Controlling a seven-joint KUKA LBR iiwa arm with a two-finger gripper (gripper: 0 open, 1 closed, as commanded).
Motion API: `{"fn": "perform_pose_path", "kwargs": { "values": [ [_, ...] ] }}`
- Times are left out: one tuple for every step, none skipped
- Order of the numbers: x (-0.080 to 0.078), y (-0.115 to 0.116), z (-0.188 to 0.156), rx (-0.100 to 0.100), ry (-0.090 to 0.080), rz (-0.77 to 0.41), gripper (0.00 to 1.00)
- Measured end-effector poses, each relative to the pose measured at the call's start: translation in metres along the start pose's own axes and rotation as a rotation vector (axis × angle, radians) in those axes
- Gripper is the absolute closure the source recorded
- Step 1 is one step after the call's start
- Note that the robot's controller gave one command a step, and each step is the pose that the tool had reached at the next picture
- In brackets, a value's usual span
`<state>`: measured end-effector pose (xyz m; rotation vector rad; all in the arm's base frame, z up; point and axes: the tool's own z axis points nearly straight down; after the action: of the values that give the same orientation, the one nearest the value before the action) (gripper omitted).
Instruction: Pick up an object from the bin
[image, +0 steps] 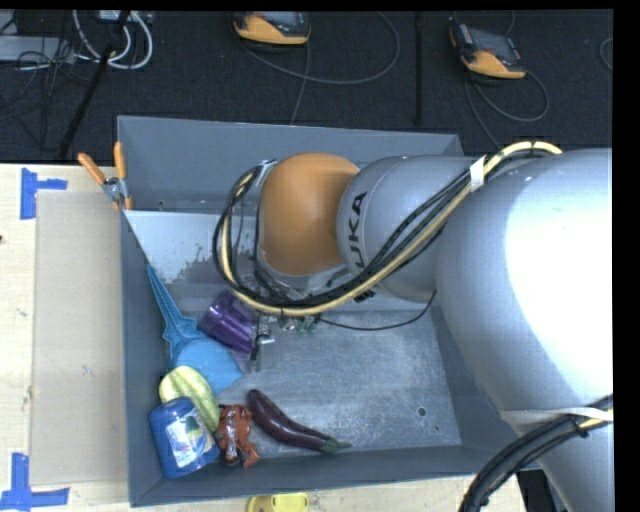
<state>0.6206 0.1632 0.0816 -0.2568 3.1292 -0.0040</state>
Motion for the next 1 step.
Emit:
{"fn": "perform_pose_path", "kwargs": {
  "values": [
    [-0.0008, 0.0041, 0.0027, -0.002, -0.001, -0.028, 0.00]
  ]
}}
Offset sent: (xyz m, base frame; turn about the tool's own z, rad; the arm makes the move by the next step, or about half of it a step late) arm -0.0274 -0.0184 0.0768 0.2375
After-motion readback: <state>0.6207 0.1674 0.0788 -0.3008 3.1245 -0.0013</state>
